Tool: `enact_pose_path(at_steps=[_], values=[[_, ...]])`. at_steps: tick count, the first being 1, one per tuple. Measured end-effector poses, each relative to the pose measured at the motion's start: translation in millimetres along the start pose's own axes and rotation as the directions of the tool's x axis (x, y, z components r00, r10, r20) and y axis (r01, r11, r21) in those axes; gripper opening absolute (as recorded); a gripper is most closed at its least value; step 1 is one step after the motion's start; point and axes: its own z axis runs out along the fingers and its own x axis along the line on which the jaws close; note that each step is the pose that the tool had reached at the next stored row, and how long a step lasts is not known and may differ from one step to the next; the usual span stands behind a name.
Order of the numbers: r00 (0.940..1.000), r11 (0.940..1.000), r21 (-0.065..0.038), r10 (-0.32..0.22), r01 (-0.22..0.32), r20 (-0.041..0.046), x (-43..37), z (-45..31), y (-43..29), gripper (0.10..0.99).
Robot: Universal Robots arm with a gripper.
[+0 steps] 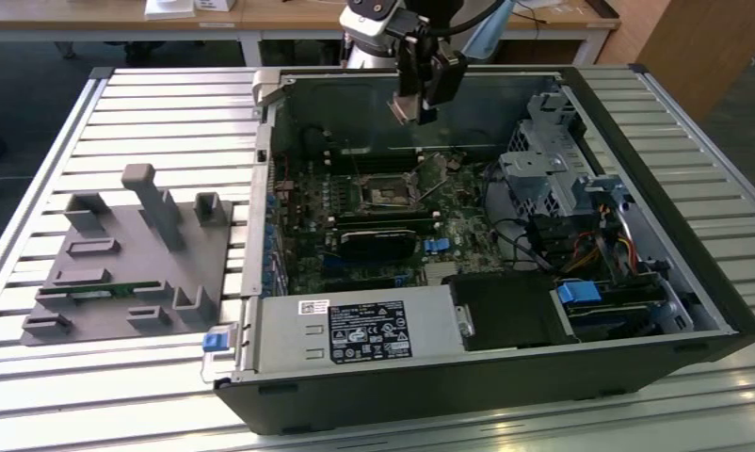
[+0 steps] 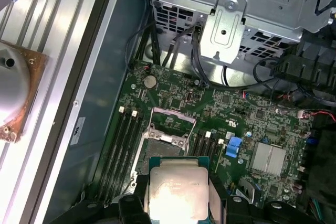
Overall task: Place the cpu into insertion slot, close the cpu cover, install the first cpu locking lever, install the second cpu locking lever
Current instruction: 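Place the cpu into insertion slot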
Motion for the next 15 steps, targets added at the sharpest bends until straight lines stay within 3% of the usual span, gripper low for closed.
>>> enact_pose_path(at_steps=[15], values=[[0.9999,0.9999,0.0,0.014,-0.014,0.0011,-0.1,4.5,-0.4,0.537]])
